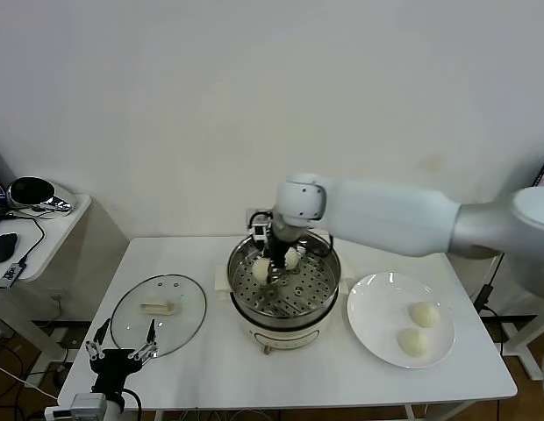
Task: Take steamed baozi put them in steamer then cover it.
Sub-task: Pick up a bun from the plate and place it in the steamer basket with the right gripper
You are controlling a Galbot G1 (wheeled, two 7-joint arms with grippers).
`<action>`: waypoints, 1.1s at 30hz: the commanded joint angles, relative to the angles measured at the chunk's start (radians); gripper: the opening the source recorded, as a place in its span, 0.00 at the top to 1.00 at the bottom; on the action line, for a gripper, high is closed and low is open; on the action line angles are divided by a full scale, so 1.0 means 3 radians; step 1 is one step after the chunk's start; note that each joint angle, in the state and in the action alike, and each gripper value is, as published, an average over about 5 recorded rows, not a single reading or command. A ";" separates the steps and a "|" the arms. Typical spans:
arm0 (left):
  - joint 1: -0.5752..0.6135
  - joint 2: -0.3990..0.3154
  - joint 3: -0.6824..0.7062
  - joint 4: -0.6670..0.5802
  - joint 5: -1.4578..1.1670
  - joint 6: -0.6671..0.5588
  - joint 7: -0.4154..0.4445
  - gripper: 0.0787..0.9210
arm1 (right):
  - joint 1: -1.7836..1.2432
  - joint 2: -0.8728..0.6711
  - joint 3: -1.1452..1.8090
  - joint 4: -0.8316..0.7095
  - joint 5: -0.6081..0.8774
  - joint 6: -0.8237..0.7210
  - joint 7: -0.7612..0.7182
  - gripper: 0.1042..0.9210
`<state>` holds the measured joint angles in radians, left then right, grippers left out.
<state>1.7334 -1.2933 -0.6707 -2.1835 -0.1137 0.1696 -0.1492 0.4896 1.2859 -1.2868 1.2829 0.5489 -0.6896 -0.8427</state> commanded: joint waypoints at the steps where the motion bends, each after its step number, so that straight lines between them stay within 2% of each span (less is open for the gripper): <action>1: -0.0002 -0.0001 -0.0002 -0.0001 -0.0001 0.0000 0.0002 0.12 | -0.0181 0.0314 0.0012 -0.0281 -0.0029 -0.0047 0.0066 0.42; 12: -0.0010 -0.0009 0.0007 0.0011 -0.0002 -0.0001 0.0003 0.12 | -0.0182 0.0364 0.0048 -0.0391 -0.0112 -0.0069 0.0052 0.42; 21: -0.0017 -0.0015 0.0020 0.0019 -0.0003 0.0000 0.0004 0.12 | -0.0094 0.0233 0.0025 -0.0276 -0.0166 -0.0108 -0.0082 0.35; 24: -0.0023 -0.0020 0.0033 0.0014 0.0001 0.0002 0.0006 0.12 | -0.0084 0.0196 0.0022 -0.0250 -0.0173 -0.0113 -0.0098 0.30; 29: -0.0016 -0.0014 0.0031 0.0004 0.0002 0.0005 0.0009 0.12 | 0.0047 0.0066 0.0060 -0.0090 -0.0156 -0.0098 -0.0170 0.15; 33: -0.0009 -0.0008 0.0020 -0.0005 -0.0002 0.0006 0.0011 0.12 | 0.0371 -0.0201 0.0029 0.0208 -0.0152 -0.0044 -0.0361 0.12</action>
<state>1.7301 -1.2957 -0.6649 -2.1846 -0.1145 0.1707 -0.1462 0.5323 1.2804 -1.2822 1.2815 0.5019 -0.7049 -0.9134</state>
